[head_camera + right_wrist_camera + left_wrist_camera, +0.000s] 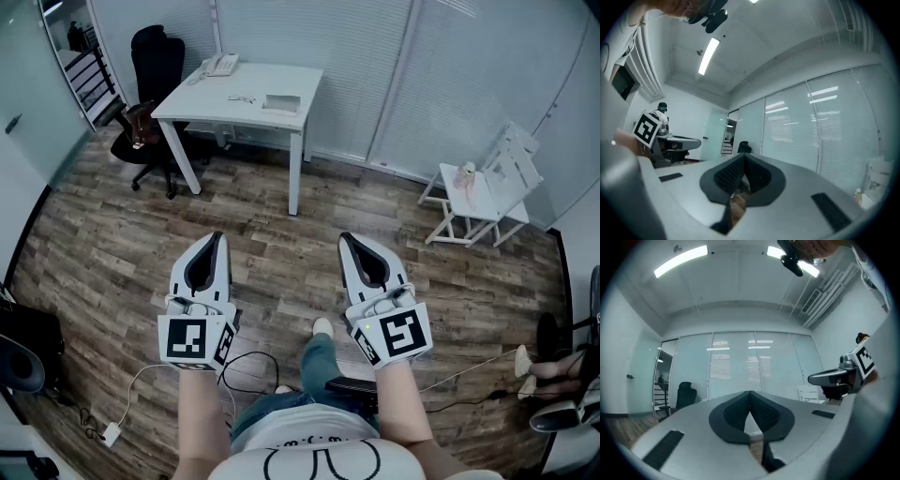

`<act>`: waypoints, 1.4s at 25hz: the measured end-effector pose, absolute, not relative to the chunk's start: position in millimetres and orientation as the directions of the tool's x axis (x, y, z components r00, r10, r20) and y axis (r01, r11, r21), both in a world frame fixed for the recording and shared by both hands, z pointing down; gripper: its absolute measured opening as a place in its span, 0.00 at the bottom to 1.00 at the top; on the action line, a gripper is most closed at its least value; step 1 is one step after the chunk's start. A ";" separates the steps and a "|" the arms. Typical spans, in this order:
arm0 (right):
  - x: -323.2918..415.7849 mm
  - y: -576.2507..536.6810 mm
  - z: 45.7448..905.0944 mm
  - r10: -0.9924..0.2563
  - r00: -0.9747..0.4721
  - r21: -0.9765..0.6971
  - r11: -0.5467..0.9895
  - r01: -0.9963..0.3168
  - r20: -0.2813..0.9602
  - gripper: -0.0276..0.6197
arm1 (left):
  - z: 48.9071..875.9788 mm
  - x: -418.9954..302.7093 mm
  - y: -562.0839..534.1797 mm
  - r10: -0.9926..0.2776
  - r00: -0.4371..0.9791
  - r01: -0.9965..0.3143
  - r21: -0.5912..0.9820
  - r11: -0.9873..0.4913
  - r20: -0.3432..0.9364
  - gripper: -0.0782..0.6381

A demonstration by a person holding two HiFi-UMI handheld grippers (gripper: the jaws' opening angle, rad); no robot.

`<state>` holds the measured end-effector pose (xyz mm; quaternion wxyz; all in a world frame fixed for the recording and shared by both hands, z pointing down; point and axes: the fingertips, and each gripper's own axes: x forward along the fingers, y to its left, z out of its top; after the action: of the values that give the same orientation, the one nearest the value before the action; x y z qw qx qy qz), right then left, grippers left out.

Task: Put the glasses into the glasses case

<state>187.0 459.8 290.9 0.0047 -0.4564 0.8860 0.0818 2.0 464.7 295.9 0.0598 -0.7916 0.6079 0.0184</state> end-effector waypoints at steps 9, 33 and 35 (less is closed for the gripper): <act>189.1 355.8 291.9 -0.769 -0.633 0.168 0.616 -0.770 -0.083 0.05 | 290.8 14.7 372.0 -0.970 0.214 -0.975 -0.079 -0.206 -0.120 0.13; 139.5 101.3 314.7 -0.650 -0.760 0.240 0.733 -0.636 -0.029 0.06 | 317.2 -26.1 123.9 -0.992 0.077 -0.997 -0.021 -0.076 -0.096 0.13; 116.6 74.7 313.3 -0.647 -0.762 0.244 0.735 -0.633 -0.029 0.06 | 316.3 -46.9 96.9 -0.992 0.077 -0.997 -0.025 -0.075 -0.100 0.13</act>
<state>116.6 74.7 313.3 -0.0291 -0.3437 0.9308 0.1206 -46.9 96.9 316.3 0.0433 -0.7325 0.6789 0.0280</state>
